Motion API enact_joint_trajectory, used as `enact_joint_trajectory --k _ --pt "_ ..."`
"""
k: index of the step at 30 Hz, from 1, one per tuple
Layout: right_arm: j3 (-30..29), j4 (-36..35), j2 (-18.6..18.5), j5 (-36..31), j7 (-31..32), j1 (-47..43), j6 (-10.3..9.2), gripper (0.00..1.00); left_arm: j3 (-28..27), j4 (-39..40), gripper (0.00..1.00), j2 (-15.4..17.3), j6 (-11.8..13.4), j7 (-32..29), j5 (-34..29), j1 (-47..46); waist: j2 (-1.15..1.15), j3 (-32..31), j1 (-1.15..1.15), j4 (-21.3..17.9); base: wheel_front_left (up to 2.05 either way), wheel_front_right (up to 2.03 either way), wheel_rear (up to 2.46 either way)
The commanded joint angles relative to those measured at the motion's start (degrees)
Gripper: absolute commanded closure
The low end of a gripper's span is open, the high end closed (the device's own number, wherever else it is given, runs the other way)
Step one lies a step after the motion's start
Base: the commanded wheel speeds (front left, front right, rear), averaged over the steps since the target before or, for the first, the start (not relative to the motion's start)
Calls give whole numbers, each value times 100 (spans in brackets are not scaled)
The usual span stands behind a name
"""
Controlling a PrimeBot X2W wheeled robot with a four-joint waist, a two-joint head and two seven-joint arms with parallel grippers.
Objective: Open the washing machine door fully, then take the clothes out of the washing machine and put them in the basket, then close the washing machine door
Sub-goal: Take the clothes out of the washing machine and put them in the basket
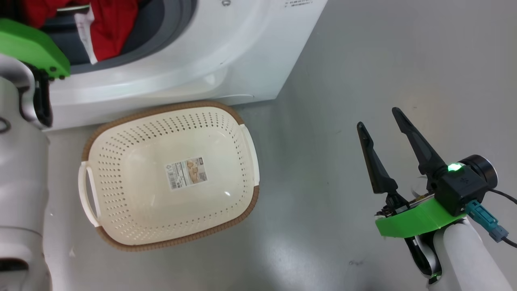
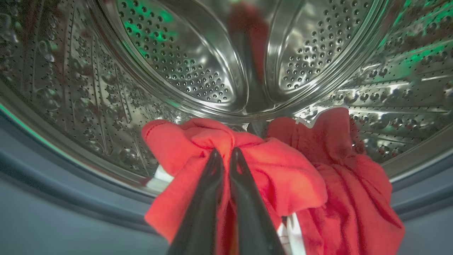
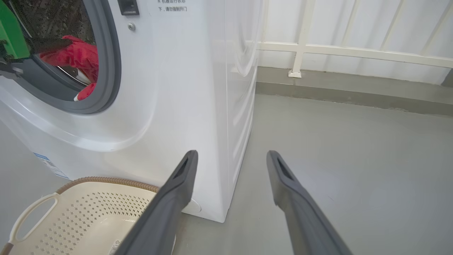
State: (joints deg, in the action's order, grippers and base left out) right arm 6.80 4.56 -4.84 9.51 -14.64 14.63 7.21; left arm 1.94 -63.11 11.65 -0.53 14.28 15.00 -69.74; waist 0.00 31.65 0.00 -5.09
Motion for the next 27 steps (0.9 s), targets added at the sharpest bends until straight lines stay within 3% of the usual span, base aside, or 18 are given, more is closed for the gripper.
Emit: enact_joint_trajectory --k 1,6,27 --pt "129 -103 15 -7 -36 -66 28 0 -99 257 100 235 -12 62 22 172 0 -105 0 37 0 0 0" --pt "128 -83 34 -5 -36 -109 28 0 -241 1303 100 230 -3 70 -7 906 0 -377 0 67 0 0 0" --pt "62 55 158 56 -36 -551 28 0 -214 3644 100 -196 -87 72 -59 3516 0 -1668 0 307 0 0 0"
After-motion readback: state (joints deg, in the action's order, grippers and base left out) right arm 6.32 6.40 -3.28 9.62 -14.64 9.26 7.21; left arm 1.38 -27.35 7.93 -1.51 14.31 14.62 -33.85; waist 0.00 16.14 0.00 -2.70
